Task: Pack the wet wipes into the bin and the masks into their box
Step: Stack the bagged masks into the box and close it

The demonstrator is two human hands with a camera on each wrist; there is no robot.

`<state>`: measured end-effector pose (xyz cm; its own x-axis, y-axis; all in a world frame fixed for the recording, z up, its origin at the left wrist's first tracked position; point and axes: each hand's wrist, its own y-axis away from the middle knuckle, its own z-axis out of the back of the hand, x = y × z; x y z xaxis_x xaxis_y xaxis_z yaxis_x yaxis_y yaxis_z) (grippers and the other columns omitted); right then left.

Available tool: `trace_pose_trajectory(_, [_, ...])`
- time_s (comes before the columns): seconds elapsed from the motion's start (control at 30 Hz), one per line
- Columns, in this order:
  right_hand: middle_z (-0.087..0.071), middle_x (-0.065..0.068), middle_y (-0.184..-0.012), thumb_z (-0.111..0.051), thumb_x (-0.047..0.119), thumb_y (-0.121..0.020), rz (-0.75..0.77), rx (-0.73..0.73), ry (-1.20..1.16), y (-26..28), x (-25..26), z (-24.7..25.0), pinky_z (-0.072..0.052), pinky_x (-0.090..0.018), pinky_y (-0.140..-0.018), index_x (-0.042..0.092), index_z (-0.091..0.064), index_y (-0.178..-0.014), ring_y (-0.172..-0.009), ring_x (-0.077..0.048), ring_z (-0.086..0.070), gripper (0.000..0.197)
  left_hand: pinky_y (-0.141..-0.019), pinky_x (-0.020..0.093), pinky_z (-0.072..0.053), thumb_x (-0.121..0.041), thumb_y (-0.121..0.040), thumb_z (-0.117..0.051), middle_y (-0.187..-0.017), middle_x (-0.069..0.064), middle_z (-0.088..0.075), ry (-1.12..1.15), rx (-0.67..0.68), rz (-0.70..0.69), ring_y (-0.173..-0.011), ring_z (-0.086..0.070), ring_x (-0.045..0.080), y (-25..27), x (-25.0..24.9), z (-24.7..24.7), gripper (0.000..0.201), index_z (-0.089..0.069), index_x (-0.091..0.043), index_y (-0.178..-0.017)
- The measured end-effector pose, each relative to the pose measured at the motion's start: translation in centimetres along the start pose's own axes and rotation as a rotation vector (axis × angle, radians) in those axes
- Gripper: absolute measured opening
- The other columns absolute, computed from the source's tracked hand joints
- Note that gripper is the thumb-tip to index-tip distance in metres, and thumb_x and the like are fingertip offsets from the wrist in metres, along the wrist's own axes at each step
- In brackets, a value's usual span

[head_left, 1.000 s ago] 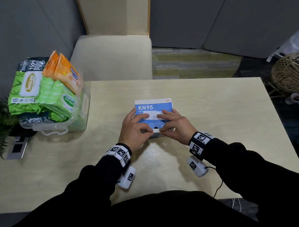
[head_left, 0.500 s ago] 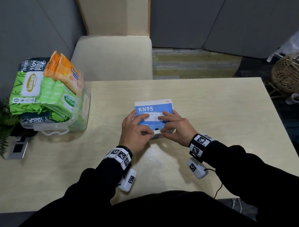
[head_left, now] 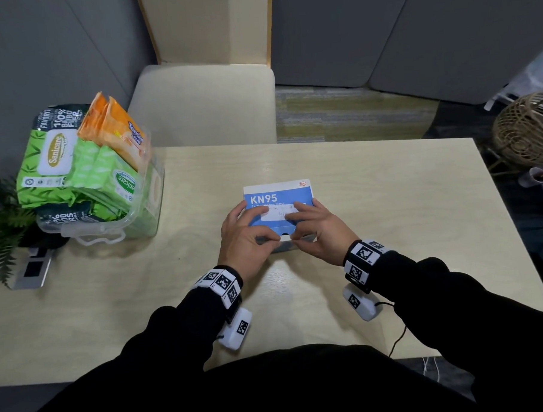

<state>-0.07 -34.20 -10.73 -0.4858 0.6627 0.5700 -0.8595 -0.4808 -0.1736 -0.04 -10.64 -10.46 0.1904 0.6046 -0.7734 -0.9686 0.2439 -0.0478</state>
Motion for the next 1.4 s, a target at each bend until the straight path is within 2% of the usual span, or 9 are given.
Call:
trace_pose_trajectory(0.13, [-0.074, -0.006, -0.121, -0.079, 0.013, -0.086, -0.015, -0.015, 0.023, 0.1, -0.1, -0.4, -0.031, -0.055, -0.117, 0.014, -0.073, -0.084, -0.135, -0.036, -0.057, 0.006, -0.118, 0.046, -0.033, -0.025, -0.077, -0.085, -0.135, -0.013, -0.062, -0.012, 0.009, 0.025, -0.148, -0.029, 0.024, -0.1, 0.0, -0.2, 0.011, -0.079, -0.035, -0.078])
trace_pose_trajectory(0.23, [-0.071, -0.002, -0.129, -0.078, 0.011, -0.085, -0.165, -0.054, -0.068, 0.1, 0.5, -0.5, -0.029, -0.044, -0.123, 0.014, -0.07, -0.094, -0.137, -0.027, -0.055, 0.012, -0.114, 0.035, -0.036, -0.022, -0.076, -0.085, -0.128, -0.013, -0.061, -0.046, -0.031, 0.026, -0.143, -0.034, 0.022, -0.2, -0.3, -0.4, 0.019, -0.073, -0.028, -0.089])
trace_pose_trajectory(0.37, [-0.066, -0.001, -0.128, -0.08, 0.013, -0.079, -0.242, -0.108, -0.095, -0.4, 0.9, -0.2, -0.048, -0.04, -0.099, 0.014, -0.066, -0.113, -0.116, -0.026, -0.058, 0.036, -0.108, 0.026, -0.036, -0.026, -0.074, -0.086, -0.123, -0.01, -0.057, -0.06, -0.074, 0.011, -0.131, -0.04, 0.018, -0.6, -0.5, -0.5, 0.038, -0.063, -0.023, -0.104])
trace_pose_trajectory(0.47, [-0.064, -0.007, -0.13, -0.08, 0.02, -0.081, -0.22, -0.111, -0.04, -0.9, 0.8, -0.4, -0.047, -0.048, -0.103, 0.013, -0.068, -0.113, -0.118, -0.029, -0.058, 0.035, -0.104, 0.023, -0.037, -0.025, -0.075, -0.085, -0.127, -0.008, -0.052, -0.079, -0.084, 0.012, -0.128, -0.041, 0.017, -0.9, -0.5, -0.4, 0.042, -0.064, -0.023, -0.111])
trace_pose_trajectory(0.67, [-0.029, -0.007, -0.163, -0.089, 0.036, -0.07, -0.411, -0.052, -0.038, -0.7, -0.5, 0.1, -0.038, -0.035, -0.113, 0.029, -0.061, -0.128, -0.14, -0.024, -0.039, 0.064, -0.107, 0.023, -0.035, -0.023, -0.067, -0.093, -0.15, -0.006, -0.04, -0.091, 0.052, 0.083, -0.136, -0.037, 0.016, -1.9, 0.4, 0.9, 0.053, -0.073, -0.027, -0.116])
trace_pose_trajectory(0.87, [-0.057, 0.006, -0.137, -0.086, 0.034, -0.079, -0.446, -0.083, -0.131, -0.9, -0.6, -0.4, -0.054, -0.038, -0.094, 0.029, -0.062, -0.127, -0.112, -0.021, -0.062, 0.053, -0.112, 0.032, -0.042, -0.022, -0.077, -0.089, -0.147, -0.009, -0.053, -0.066, 0.01, 0.116, -0.133, -0.045, 0.016, -1.9, 0.2, 0.5, 0.042, -0.078, -0.024, -0.117])
trace_pose_trajectory(1.0, [-0.047, 0.004, -0.147, -0.091, 0.032, -0.073, -0.405, 0.018, -0.104, -0.3, -1.4, -0.2, -0.05, -0.034, -0.102, 0.037, -0.046, -0.143, -0.124, -0.016, -0.054, 0.083, -0.101, 0.039, -0.053, -0.015, -0.072, -0.088, -0.162, -0.01, -0.028, -0.174, 0.124, 0.047, -0.133, -0.049, 0.02, -1.6, 1.4, 1.0, 0.068, -0.063, -0.034, -0.133])
trace_pose_trajectory(1.1, [-0.049, 0.004, -0.149, -0.09, 0.025, -0.074, -0.421, 0.04, -0.096, 0.4, -1.6, -1.2, -0.049, -0.029, -0.098, 0.04, -0.037, -0.148, -0.122, -0.017, -0.057, 0.093, -0.095, 0.033, -0.055, -0.006, -0.076, -0.081, -0.169, -0.019, -0.01, -0.257, 0.152, -0.006, -0.126, -0.056, 0.019, -0.7, 2.2, 0.8, 0.079, -0.053, -0.039, -0.141])
trace_pose_trajectory(1.4, [-0.064, 0.0, -0.14, -0.076, 0.023, -0.087, -0.48, -0.054, 0.043, 0.0, -0.9, -3.1, -0.049, -0.028, -0.089, 0.035, -0.044, -0.15, -0.112, -0.029, -0.067, 0.072, -0.103, 0.006, -0.032, 0.006, -0.086, -0.067, -0.16, -0.022, -0.039, -0.17, 0.034, 0.021, -0.122, -0.064, 0.011, -0.6, 2.3, 0.3, 0.063, -0.067, -0.032, -0.136])
